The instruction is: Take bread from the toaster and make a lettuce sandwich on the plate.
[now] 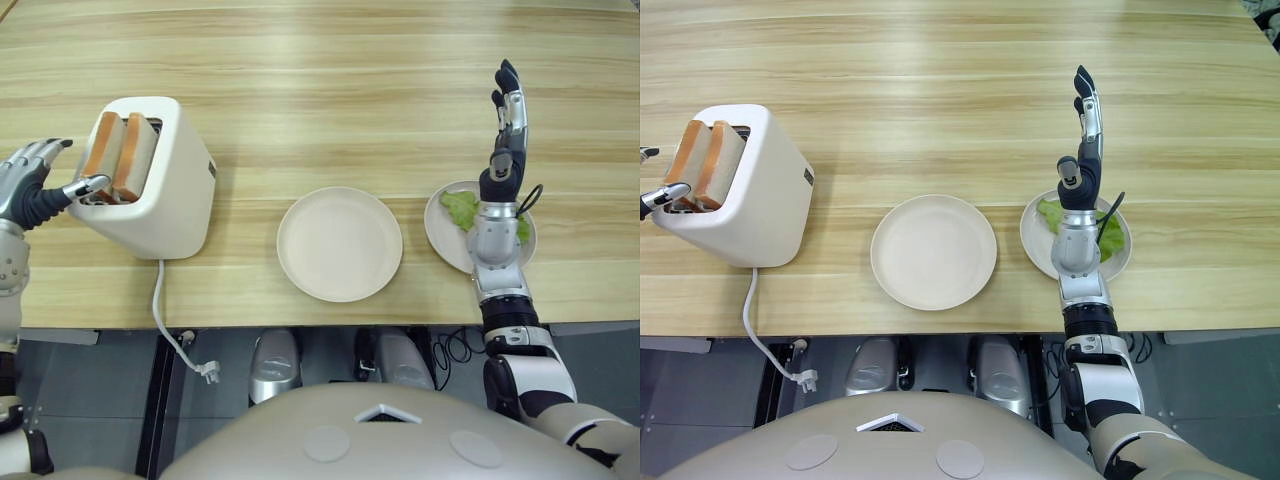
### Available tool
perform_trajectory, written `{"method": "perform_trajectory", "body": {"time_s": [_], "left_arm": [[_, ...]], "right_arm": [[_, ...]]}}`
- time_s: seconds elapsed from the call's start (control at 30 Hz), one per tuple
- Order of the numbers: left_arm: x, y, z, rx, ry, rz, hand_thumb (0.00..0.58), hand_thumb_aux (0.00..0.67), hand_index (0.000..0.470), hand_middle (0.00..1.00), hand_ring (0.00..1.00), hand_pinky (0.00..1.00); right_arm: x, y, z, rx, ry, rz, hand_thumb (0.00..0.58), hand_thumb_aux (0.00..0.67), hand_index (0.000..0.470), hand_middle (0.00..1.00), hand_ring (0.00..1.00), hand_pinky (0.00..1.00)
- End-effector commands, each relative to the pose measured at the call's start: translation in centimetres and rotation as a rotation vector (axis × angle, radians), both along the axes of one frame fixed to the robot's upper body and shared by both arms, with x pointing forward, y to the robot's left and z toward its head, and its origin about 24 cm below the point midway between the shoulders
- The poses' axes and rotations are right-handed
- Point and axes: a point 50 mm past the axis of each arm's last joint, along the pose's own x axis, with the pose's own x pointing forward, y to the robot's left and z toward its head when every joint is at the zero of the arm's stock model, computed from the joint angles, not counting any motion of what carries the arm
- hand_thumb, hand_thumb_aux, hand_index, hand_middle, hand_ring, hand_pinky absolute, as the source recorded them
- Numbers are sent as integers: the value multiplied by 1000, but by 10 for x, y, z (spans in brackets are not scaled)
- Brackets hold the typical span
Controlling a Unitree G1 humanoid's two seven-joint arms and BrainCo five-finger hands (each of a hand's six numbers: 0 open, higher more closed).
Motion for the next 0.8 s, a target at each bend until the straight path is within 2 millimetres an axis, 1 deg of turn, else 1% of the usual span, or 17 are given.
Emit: {"method": "perform_trajectory", "body": {"time_s": [0.03,0.17,0.2,0.23,0.27,0.3,0.33,0.37,0.4,0.43,0.47,0.5,0.53,0.67,0.8], "left_arm": [[5,-1,0,28,18,-15,0,0,0,0,0,0],[9,-9,-4,49,36,-45,0,0,0,0,0,0],[10,-10,-4,53,38,-49,87,53,36,0,0,0],[11,-11,-5,61,44,-51,87,53,36,0,0,0],[12,-11,-6,74,51,-52,379,276,189,0,0,0],[12,-11,-6,87,58,-53,456,360,247,0,0,0],[13,-11,-6,96,62,-53,456,360,247,0,0,0],[13,-12,-6,100,63,-54,512,441,303,0,0,0],[13,-12,-6,103,63,-55,517,449,308,0,0,0],[14,-13,-6,112,65,-58,540,494,339,0,0,0],[15,-14,-6,124,69,-59,564,557,382,0,0,0],[15,-14,-6,133,73,-60,574,604,415,0,0,0],[16,-14,-7,142,76,-60,580,670,460,0,0,0],[17,-15,-5,187,75,-56,580,670,460,0,0,0],[18,-19,3,181,31,-64,580,670,460,0,0,0]], "right_arm": [[-1,-4,-4,-5,24,-16,0,0,0,0,0,0],[-1,-4,-4,-8,25,-14,0,0,0,0,0,0],[-1,-4,-4,-7,25,-14,0,0,0,0,0,0],[-1,-4,-4,-7,25,-15,0,0,0,0,0,0],[-1,-4,-4,-6,25,-15,0,0,0,0,0,0],[-1,-4,-4,-5,24,-15,0,0,0,0,0,0],[-1,-4,-4,-5,24,-15,0,0,0,0,0,0],[-1,-3,-4,-5,23,-15,0,0,0,0,0,0],[-1,-3,-4,-5,23,-15,0,0,0,0,0,0],[-1,-3,-4,-6,22,-14,0,0,0,0,0,0],[-2,-3,-4,-5,22,-14,0,0,0,0,0,0],[-2,-3,-4,-5,21,-13,0,0,0,0,0,0],[-2,-3,-4,-5,21,-13,0,0,0,0,0,0],[-2,-1,-4,-2,19,-10,0,0,0,0,0,0],[-1,-1,-3,-3,19,-8,0,0,0,0,0,0]]}}
